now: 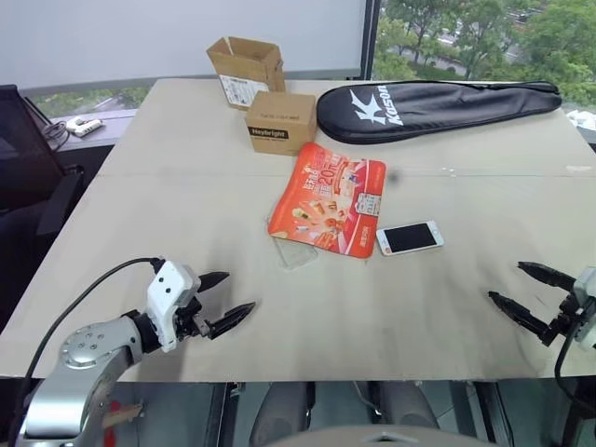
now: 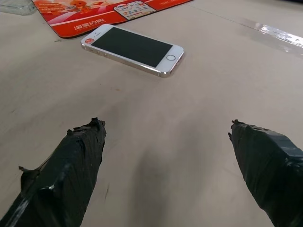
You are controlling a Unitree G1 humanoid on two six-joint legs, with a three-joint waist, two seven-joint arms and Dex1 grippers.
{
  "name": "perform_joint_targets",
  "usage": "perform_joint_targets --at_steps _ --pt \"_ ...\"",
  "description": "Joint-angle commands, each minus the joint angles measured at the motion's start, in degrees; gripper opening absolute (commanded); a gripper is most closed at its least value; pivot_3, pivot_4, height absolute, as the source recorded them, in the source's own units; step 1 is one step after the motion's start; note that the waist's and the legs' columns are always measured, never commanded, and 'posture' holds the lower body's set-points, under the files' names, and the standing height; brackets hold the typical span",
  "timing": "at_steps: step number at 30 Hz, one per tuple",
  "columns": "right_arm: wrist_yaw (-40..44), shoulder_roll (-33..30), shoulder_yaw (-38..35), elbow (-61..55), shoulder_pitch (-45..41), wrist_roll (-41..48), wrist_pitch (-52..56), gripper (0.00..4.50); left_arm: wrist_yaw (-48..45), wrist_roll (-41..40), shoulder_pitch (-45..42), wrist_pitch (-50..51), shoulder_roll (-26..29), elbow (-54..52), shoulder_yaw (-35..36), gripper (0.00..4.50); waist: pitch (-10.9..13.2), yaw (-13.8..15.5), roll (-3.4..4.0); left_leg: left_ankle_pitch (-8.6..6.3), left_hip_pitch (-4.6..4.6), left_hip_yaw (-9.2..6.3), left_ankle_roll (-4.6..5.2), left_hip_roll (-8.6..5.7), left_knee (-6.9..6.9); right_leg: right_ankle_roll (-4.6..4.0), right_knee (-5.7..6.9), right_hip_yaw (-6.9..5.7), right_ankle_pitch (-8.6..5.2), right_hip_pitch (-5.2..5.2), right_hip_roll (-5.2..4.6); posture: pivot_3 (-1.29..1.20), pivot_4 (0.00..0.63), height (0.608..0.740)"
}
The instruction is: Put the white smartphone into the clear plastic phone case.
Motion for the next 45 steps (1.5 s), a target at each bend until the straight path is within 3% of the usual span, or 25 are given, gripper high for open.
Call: perform_joint_targets --at_steps 1,22,27,34,40,45 --pt "-0.95 0.0 -0.35 0.22 -1.37 -0.09 -1.43 4.5 0.38 -0.15 0.42 -0.75 0.07 -2.18 1.28 4.43 0.0 0.09 -0.01 0.0 0.0 0.0 0.0 0.0 0.0 0.0 0.0 -0.01 0.0 0.0 0.0 0.0 0.15 0.74" --pt "-2.64 -0.44 0.69 1.93 -3.05 -0.49 -2.5 4.5 2.04 -1.54 -0.32 0.05 -0.21 -2.91 1.65 4.43 0.01 0.11 -0.01 0.0 -0.02 -0.01 0.0 -0.01 0.05 0.01 -0.02 -0.02 0.0 0.01 -0.01 0.0 0.15 0.74" --pt "-4.63 -0.34 2.02 0.97 -6.21 1.2 2.09 4.5 1.85 -1.92 -1.26 -2.34 -0.97 -2.45 2.32 4.43 0.01 -0.07 -0.01 0.0 -0.01 -0.01 0.01 0.0 0.05 0.01 -0.02 -0.02 0.0 0.01 -0.01 0.0 0.15 0.74" --pt "-11.53 1.01 10.64 -2.26 -18.79 0.59 10.59 4.5 1.76 -5.23 -4.61 -1.5 -1.12 -2.69 4.06 4.43 0.02 -0.23 0.0 0.01 0.0 -0.03 0.01 0.03 0.06 -0.01 0.0 -0.03 0.02 0.0 0.04 0.0 0.15 0.74" --pt "-21.62 9.18 25.18 3.56 -41.62 -5.02 23.92 4.5 -0.06 -10.7 -6.11 1.87 0.27 -3.71 6.62 4.43 0.08 -0.47 -0.02 0.01 -0.09 -0.05 0.0 0.08 0.06 -0.13 0.01 -0.05 0.09 -0.11 0.12 0.0 0.15 0.74" --pt "-19.51 13.35 33.92 11.11 -53.65 -8.69 27.67 4.5 -0.29 -13.25 -5.44 3.55 1.1 -5.17 9.13 4.43 0.07 -0.02 -0.04 0.02 -0.73 -0.22 -0.02 0.02 0.11 0.03 0.06 -0.21 0.26 -0.65 0.13 0.0 0.15 0.74"
